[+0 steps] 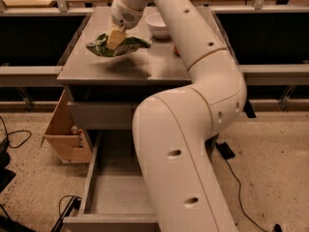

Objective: Place green jalapeno chip bag into middle drawer

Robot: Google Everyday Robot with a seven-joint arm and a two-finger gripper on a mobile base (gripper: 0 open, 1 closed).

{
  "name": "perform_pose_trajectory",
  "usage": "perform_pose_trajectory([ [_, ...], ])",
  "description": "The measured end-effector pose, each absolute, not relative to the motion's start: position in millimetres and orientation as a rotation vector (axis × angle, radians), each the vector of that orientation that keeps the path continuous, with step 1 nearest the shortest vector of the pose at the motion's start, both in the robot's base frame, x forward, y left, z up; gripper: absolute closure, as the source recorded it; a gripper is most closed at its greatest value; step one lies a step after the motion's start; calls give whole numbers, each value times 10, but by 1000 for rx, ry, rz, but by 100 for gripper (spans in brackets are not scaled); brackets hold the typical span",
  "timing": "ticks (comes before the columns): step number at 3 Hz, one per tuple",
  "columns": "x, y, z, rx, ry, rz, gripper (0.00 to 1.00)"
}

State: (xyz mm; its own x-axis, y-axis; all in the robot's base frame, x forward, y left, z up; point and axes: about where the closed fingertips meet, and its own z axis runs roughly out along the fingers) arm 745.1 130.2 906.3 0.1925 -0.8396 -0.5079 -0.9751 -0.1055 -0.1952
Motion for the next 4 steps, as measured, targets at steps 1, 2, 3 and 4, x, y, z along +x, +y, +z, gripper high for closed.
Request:
perform_pose_trajectory([
  [1,6938,650,9644,-1837,1781,421,100],
  [2,6276,237,10208,-1715,1771,452,100],
  [3,5551,319,10657,-1617,1679,548,100],
  [4,5056,602,10637,-1570,1545,696,100],
])
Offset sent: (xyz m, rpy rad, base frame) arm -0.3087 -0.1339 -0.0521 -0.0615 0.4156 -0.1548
